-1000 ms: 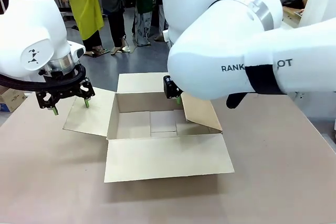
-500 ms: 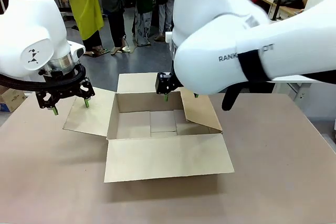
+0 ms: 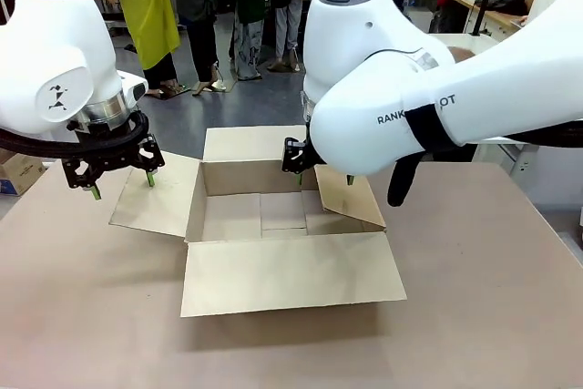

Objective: Pack the gift set into the box.
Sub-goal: Place both hands on the side flaps of the Package Box and spread them outward.

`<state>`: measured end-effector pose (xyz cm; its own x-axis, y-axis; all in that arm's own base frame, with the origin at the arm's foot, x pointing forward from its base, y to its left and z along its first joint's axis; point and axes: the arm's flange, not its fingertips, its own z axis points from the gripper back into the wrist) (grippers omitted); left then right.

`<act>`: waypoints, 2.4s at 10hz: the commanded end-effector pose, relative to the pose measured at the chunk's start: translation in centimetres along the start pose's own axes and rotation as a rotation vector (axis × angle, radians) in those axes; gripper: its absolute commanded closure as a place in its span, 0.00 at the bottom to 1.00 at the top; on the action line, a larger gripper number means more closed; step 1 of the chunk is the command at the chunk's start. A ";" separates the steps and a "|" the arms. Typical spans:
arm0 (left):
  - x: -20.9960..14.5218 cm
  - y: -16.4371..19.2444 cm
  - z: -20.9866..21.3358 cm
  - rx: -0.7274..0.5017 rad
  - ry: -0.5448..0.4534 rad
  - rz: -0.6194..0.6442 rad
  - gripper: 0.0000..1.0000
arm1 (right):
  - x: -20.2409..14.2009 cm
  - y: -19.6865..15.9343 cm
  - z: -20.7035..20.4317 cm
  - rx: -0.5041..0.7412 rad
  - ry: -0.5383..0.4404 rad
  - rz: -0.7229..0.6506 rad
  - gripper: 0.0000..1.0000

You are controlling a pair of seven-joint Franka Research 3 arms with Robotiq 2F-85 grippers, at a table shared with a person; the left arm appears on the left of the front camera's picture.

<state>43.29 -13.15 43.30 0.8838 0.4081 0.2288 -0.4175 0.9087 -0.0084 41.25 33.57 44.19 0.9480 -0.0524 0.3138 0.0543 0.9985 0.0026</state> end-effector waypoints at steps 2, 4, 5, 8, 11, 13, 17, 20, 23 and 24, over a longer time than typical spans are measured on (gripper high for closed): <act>0.0 0.0 0.0 0.016 -0.013 0.008 0.00 | 0.3 1.6 0.2 -0.094 0.026 0.048 0.00; 0.0 0.0 0.0 0.016 -0.013 0.008 0.00 | 1.2 2.0 0.3 -0.091 0.022 0.048 0.00; 0.0 0.0 0.0 0.016 -0.013 0.008 0.00 | 1.6 1.8 -0.2 -0.085 0.034 0.034 0.00; 0.0 0.0 0.0 0.016 -0.013 0.008 0.00 | 2.1 1.9 -1.9 -0.086 0.066 0.019 0.00; 0.0 0.0 0.0 0.016 -0.013 0.008 0.00 | 2.2 2.4 -4.0 -0.151 0.045 0.035 0.00; 0.0 0.0 0.0 0.016 -0.013 0.008 0.00 | 2.3 0.7 -3.5 -0.241 -0.012 -0.022 0.00; 0.0 0.0 0.0 0.016 -0.013 0.008 0.00 | 2.7 -2.6 -1.1 -0.313 -0.082 -0.071 0.00; 0.0 0.0 0.0 0.016 -0.013 0.008 0.00 | 3.6 -6.5 1.0 -0.295 -0.093 -0.139 0.00; 0.0 0.0 0.0 0.016 -0.013 0.008 0.00 | 3.6 -12.9 1.2 -0.165 -0.076 -0.252 0.00; 0.0 0.0 0.0 0.016 -0.013 0.008 0.00 | 3.7 -15.3 0.8 -0.088 -0.054 -0.282 0.00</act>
<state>43.30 -13.15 43.33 0.8835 0.4083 0.2295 -0.4176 0.9086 -0.0088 44.68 20.44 46.71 0.8674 -0.3092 0.3899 0.3701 0.9247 -0.0898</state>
